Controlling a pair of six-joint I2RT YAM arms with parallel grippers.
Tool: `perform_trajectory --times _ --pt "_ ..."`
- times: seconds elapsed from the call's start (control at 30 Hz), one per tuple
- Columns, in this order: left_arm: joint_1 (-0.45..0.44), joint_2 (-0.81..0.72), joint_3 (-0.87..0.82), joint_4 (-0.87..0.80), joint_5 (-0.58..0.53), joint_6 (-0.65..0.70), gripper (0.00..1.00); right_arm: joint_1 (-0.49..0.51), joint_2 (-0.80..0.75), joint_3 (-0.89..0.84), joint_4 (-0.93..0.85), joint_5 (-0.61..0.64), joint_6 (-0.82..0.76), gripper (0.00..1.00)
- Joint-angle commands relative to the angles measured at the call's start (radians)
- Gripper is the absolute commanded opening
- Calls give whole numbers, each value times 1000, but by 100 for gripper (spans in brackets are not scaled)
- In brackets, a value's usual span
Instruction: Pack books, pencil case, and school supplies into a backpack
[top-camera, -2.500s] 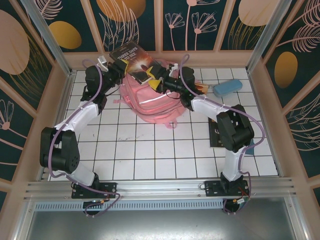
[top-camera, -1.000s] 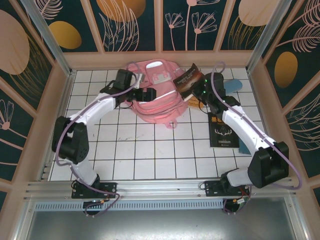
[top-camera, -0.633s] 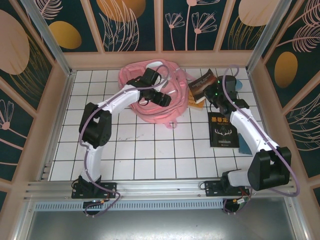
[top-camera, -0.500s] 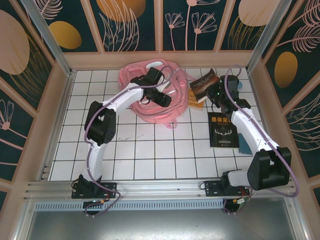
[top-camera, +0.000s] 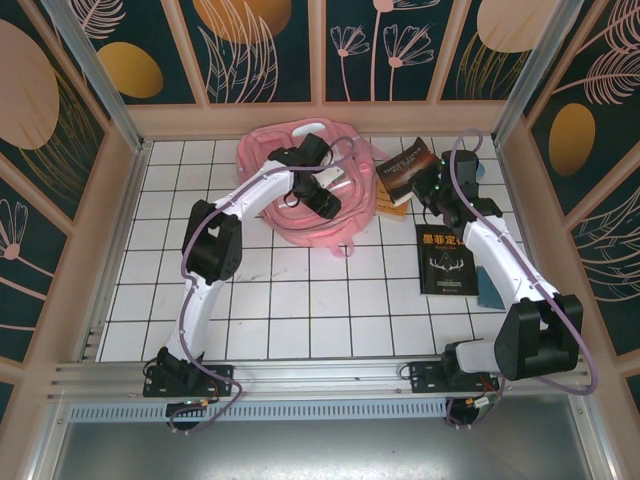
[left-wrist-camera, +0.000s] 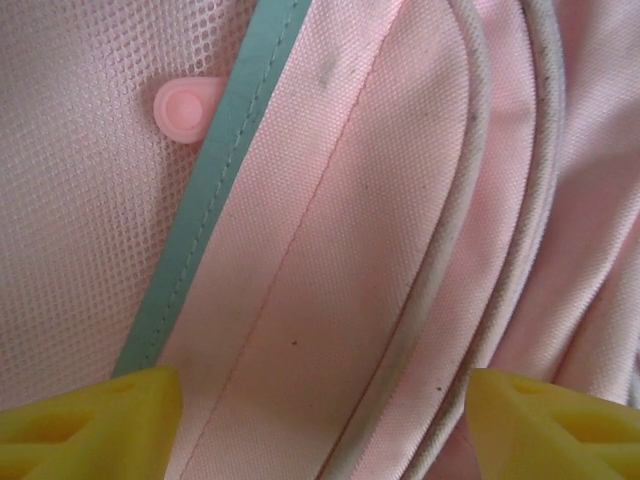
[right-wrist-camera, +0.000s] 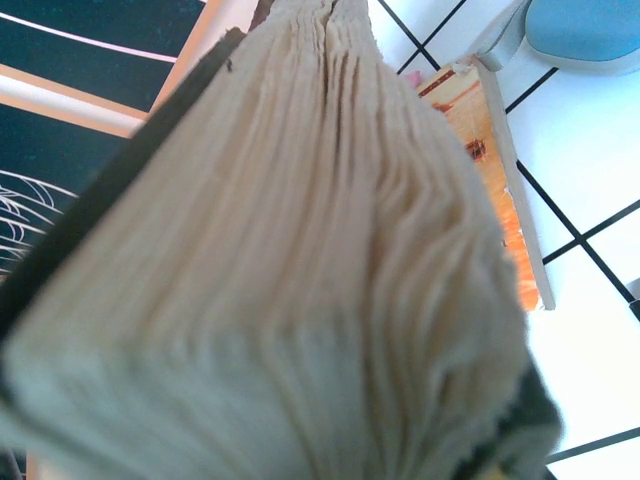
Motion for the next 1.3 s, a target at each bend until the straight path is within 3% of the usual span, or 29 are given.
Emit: perform_trajectory --times 0.0,0.23,0.6,0.97,1.27 --pt "-16 27 25 6 -61 28 71 -7 -5 1 86 -20 -9 4" --pt "-23 39 27 48 -154 39 66 -8 -6 -11 100 -26 5 4" --pt "-24 63 14 48 -152 34 69 -7 -3 -8 102 -31 16 4" --pt "-34 -93 -94 214 -305 4 28 -7 -27 -5 76 -8 8 3" --pt "-50 -255 -207 350 -439 -8 3 -21 -92 34 2 39 -29 3"
